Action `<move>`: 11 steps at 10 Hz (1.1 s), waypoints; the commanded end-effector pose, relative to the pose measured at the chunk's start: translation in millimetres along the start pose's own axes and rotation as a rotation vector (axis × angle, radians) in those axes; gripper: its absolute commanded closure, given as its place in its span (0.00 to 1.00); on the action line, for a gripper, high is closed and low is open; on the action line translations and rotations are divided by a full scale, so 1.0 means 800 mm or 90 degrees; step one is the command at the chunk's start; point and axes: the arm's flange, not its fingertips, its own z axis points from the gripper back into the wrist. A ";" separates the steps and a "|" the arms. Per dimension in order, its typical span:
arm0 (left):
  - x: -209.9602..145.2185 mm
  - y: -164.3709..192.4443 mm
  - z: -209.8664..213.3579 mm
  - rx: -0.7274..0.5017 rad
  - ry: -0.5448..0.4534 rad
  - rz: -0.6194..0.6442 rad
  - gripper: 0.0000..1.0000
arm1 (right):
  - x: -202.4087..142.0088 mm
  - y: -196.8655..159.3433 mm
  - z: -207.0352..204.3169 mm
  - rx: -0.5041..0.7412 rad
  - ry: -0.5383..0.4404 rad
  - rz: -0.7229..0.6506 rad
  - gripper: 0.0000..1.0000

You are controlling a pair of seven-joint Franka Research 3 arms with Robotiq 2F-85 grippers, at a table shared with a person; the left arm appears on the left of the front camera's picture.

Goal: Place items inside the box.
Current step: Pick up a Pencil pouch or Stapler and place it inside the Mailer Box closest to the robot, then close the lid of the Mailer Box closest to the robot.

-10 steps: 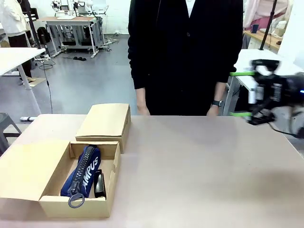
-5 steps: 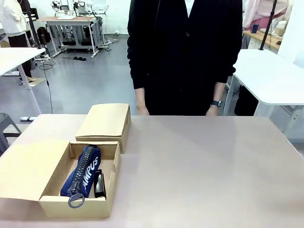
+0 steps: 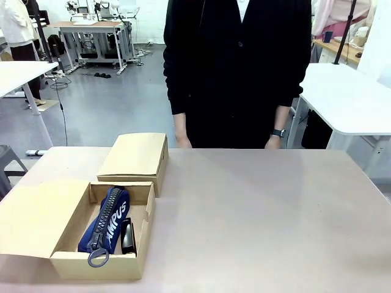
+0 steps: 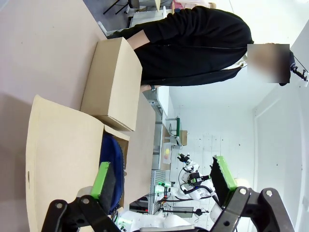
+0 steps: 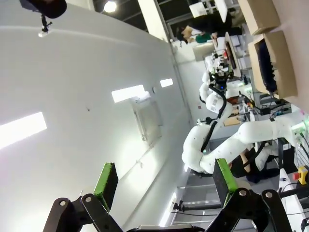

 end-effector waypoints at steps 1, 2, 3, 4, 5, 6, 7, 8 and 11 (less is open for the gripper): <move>-0.002 -0.001 0.001 -0.012 0.000 -0.010 0.00 | -0.006 0.008 -0.002 0.001 0.004 -0.005 0.00; -0.002 -0.001 0.001 -0.012 0.000 -0.010 0.00 | -0.006 0.008 -0.002 0.001 0.004 -0.005 0.00; -0.002 -0.001 0.001 -0.012 0.000 -0.010 0.00 | -0.006 0.008 -0.002 0.001 0.004 -0.005 0.00; -0.002 -0.001 0.001 -0.012 0.000 -0.010 0.00 | -0.006 0.008 -0.002 0.001 0.004 -0.005 0.00; -0.002 -0.001 0.001 -0.012 0.000 -0.010 0.00 | -0.006 0.008 -0.002 0.001 0.004 -0.005 0.00; -0.002 -0.001 0.001 -0.012 0.000 -0.010 0.00 | -0.006 0.008 -0.002 0.001 0.004 -0.005 0.00; -0.002 -0.001 0.001 -0.012 0.000 -0.010 0.00 | -0.006 0.008 -0.002 0.001 0.004 -0.005 0.00; 0.000 0.000 0.000 0.000 0.000 0.000 0.00 | -0.006 0.008 -0.002 0.001 0.004 -0.005 0.00; -0.076 -0.051 -0.083 -0.020 0.181 -0.444 0.00 | -0.006 0.008 -0.002 0.001 0.004 -0.005 0.00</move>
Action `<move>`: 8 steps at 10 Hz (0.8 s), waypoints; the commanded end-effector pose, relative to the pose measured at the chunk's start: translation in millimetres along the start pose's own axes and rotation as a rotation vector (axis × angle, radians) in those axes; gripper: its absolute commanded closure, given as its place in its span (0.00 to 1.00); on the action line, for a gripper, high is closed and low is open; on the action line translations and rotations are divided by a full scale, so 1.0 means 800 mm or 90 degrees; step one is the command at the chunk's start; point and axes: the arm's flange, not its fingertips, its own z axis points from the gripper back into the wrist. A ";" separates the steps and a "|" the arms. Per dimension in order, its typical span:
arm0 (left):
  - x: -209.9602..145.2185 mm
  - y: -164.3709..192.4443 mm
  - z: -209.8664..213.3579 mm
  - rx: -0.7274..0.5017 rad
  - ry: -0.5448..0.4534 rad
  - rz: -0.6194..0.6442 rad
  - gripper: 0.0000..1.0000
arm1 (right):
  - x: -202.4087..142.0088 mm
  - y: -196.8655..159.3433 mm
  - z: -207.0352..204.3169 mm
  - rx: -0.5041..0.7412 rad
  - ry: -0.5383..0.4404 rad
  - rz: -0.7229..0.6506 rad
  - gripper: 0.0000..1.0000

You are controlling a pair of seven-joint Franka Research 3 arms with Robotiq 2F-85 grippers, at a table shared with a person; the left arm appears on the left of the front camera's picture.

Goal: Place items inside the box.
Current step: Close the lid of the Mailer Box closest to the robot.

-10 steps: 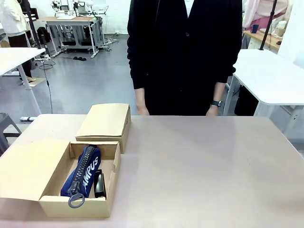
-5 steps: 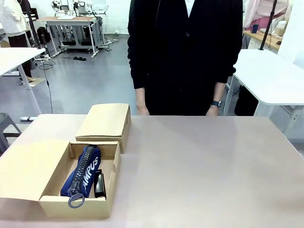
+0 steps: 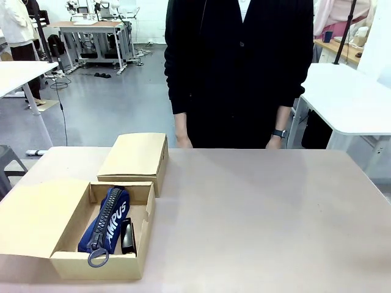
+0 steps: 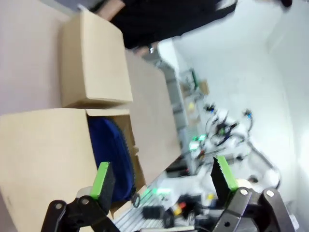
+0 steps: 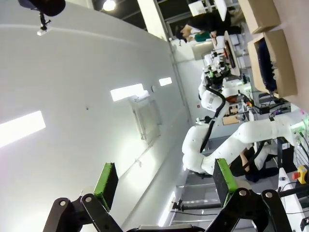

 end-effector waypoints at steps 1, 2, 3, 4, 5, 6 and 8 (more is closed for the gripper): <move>-0.049 -0.026 -0.056 0.022 0.048 -0.326 0.00 | -0.005 0.007 -0.001 0.003 0.002 -0.006 0.00; -0.063 -0.032 -0.079 0.046 0.010 -0.491 0.00 | -0.005 0.007 -0.001 0.003 0.002 -0.006 0.00; -0.071 -0.033 -0.092 0.035 -0.007 -0.626 0.00 | -0.005 0.007 -0.001 0.003 0.002 -0.006 0.00; -0.082 -0.031 -0.095 0.000 -0.031 -0.719 0.00 | -0.005 0.007 -0.001 0.003 0.002 -0.006 0.00; -0.090 -0.028 -0.095 -0.014 -0.068 -0.827 0.00 | -0.005 0.007 -0.001 0.003 0.002 -0.006 0.00; -0.093 -0.025 -0.094 -0.026 -0.094 -0.914 0.00 | -0.005 0.007 -0.001 0.003 0.002 -0.006 0.00; -0.099 -0.026 -0.096 -0.031 -0.103 -0.913 0.00 | -0.005 0.007 -0.001 0.003 0.002 -0.006 0.00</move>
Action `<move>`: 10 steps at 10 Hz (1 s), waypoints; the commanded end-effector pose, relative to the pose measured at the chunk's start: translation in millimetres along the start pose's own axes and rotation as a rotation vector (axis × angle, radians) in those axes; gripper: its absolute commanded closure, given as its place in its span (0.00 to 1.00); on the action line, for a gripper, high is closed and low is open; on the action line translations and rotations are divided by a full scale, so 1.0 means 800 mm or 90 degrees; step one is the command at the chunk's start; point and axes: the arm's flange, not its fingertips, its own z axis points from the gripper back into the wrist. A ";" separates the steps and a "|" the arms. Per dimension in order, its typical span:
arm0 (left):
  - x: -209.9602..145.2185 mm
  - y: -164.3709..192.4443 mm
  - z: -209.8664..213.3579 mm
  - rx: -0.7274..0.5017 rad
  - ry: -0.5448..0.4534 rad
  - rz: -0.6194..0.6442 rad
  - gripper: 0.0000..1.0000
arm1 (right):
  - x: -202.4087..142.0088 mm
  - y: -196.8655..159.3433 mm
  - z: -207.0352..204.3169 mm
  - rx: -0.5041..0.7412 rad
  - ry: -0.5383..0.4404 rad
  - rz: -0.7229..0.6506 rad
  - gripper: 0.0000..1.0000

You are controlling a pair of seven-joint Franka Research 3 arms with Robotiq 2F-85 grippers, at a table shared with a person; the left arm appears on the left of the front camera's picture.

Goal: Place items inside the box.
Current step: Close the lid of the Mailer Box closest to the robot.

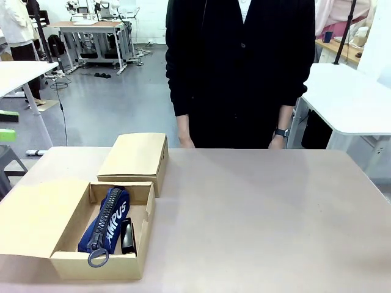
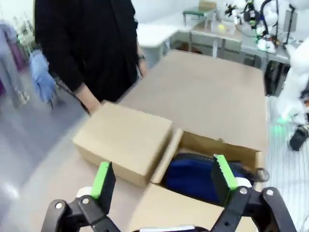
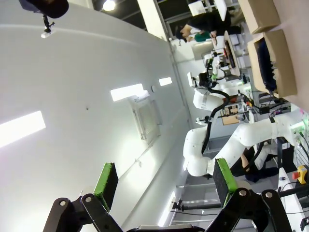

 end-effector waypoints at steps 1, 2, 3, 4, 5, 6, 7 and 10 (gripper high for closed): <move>-0.062 -0.110 -0.049 0.029 0.076 0.272 0.00 | -0.005 0.007 -0.001 0.003 0.002 -0.006 0.00; 0.000 0.000 0.000 0.000 0.000 0.000 0.00 | -0.005 0.007 -0.001 0.003 0.002 -0.006 0.00; 0.000 0.000 0.000 0.000 0.000 0.000 0.00 | -0.005 0.007 -0.001 0.003 0.002 -0.006 0.00; 0.000 0.000 0.000 0.000 0.000 0.000 0.00 | -0.005 0.007 -0.001 0.003 0.002 -0.006 0.00; -0.010 0.005 0.000 0.009 0.016 0.044 0.00 | -0.005 0.007 -0.001 0.003 0.002 -0.006 0.00; -0.021 0.006 0.015 -0.110 -0.022 -0.025 0.00 | -0.005 0.007 -0.001 0.003 0.002 -0.006 0.00; -0.045 0.019 0.023 -0.106 0.015 -0.133 0.00 | -0.005 0.007 -0.001 0.003 0.002 -0.006 0.00; -0.131 0.043 0.059 -0.098 0.245 -0.230 0.00 | -0.005 0.007 -0.001 0.003 0.002 -0.006 0.00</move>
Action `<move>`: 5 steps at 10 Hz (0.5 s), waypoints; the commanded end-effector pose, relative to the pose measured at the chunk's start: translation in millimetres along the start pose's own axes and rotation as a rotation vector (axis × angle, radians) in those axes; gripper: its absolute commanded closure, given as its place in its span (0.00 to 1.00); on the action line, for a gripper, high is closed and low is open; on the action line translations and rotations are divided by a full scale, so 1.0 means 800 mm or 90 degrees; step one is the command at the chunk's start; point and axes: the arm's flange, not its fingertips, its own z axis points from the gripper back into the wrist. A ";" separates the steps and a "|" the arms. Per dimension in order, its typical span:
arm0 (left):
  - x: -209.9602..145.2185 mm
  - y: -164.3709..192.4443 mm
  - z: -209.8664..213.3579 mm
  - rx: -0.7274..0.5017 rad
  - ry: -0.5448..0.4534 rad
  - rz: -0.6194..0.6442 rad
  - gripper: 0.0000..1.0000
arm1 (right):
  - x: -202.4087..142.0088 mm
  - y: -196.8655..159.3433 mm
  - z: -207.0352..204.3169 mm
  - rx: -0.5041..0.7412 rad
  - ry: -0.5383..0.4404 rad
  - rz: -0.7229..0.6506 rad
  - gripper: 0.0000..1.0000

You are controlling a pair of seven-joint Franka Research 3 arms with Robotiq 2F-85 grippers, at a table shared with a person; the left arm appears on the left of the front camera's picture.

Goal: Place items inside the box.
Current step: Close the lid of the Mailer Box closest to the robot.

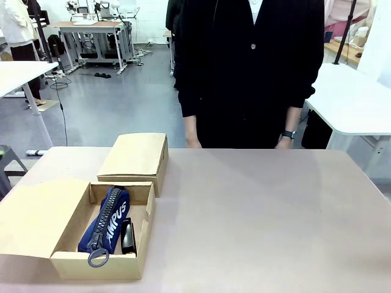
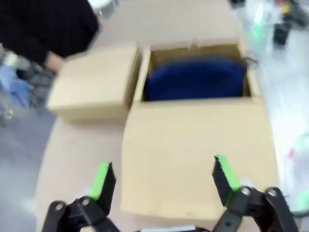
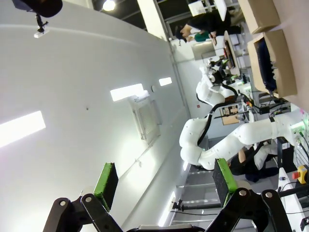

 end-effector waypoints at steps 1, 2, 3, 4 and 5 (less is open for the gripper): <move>-0.042 0.004 0.001 0.051 0.161 0.042 0.00 | -0.005 0.007 -0.001 0.004 0.002 -0.006 0.00; 0.000 0.000 0.000 0.000 0.000 0.000 0.00 | -0.005 0.007 -0.001 0.004 0.002 -0.006 0.00; 0.000 0.000 0.000 0.000 0.000 0.000 0.00 | -0.005 0.007 -0.001 0.004 0.002 -0.006 0.00; 0.000 0.000 0.000 0.000 0.000 0.000 0.00 | -0.005 0.007 -0.001 0.004 0.002 -0.006 0.00; -0.027 0.003 0.003 0.005 0.064 -0.001 0.00 | -0.005 0.007 -0.001 0.004 0.002 -0.006 0.00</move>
